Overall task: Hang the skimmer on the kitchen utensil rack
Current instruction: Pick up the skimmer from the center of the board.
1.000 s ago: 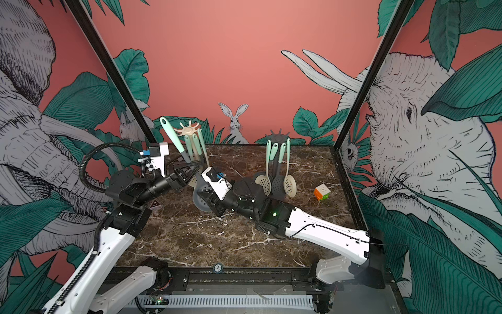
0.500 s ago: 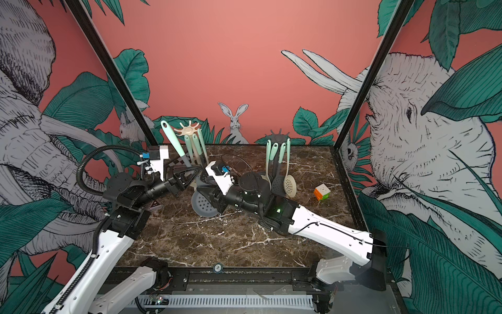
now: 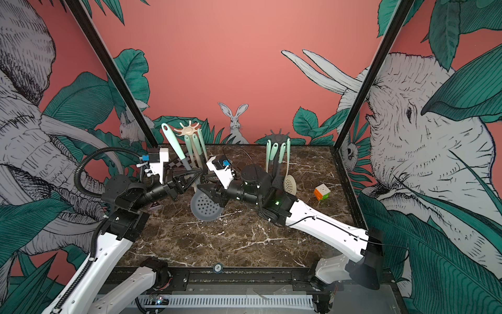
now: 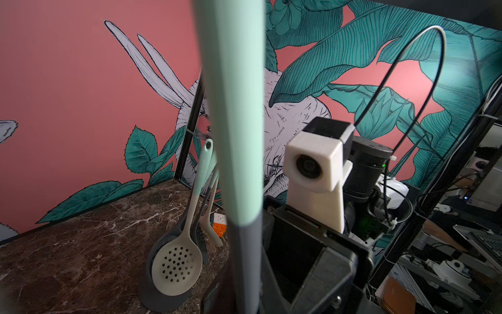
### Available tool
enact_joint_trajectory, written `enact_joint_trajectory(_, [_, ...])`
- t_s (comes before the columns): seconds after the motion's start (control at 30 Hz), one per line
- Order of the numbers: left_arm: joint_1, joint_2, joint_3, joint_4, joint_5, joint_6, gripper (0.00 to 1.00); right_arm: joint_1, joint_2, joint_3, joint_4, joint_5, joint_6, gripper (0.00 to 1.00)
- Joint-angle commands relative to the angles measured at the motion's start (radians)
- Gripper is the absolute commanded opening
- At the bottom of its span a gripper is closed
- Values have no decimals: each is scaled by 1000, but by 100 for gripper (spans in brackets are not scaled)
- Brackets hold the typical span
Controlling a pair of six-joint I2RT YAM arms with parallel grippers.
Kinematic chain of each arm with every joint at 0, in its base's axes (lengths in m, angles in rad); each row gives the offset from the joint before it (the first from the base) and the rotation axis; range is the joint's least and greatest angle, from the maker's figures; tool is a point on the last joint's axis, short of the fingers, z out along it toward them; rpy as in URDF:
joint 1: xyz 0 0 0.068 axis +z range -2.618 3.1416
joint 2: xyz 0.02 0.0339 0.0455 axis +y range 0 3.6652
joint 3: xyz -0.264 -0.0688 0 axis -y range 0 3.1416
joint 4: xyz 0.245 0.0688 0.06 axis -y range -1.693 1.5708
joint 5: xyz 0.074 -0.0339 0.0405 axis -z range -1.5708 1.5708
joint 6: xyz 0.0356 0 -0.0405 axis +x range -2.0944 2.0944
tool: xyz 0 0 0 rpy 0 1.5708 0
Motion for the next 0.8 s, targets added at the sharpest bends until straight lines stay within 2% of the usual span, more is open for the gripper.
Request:
enact_joint_trajectory(0.0, [-3, -14, -13, 47, 24, -12, 0, -8, 22, 37, 36, -97, 30, 42])
enact_joint_trajectory(0.1, [-2, -14, -21, 78, 30, -32, 0, -11, 46, 58, 23, -109, 29, 39])
enact_joint_trajectory(0.17, [-1, -13, -21, 72, 32, -29, 0, -11, 59, 68, 16, -115, 24, 33])
enact_joint_trajectory(0.3, [-3, -23, -16, 31, 26, -5, 0, -14, 69, 73, 22, -91, 24, 0])
enact_joint_trajectory(0.37, [-2, -36, -3, -40, 1, 33, 0, -15, 64, 75, 16, -56, 20, 0])
enact_joint_trajectory(0.4, [-3, -45, 5, -85, -26, 55, 6, -14, 61, 79, 8, -30, 14, 0])
enact_joint_trajectory(0.43, [-3, -54, 13, -130, -60, 70, 18, -14, 59, 84, -3, 1, 11, 0])
enact_joint_trajectory(0.47, [-1, -63, 21, -184, -117, 83, 30, -15, 56, 92, -24, 41, 5, 0])
enact_joint_trajectory(0.5, [-2, -71, 32, -257, -188, 101, 37, -14, 54, 103, -46, 85, 4, 0])
enact_joint_trajectory(0.57, [-2, -74, 61, -380, -332, 132, 41, -14, 52, 115, -81, 159, -2, 0])
enact_joint_trajectory(0.63, [-2, -74, 86, -471, -408, 144, 43, -12, 52, 134, -121, 237, -2, 0])
enact_joint_trajectory(0.77, [-4, -85, 100, -493, -448, 116, 43, 17, 69, 194, -217, 359, -49, 0])
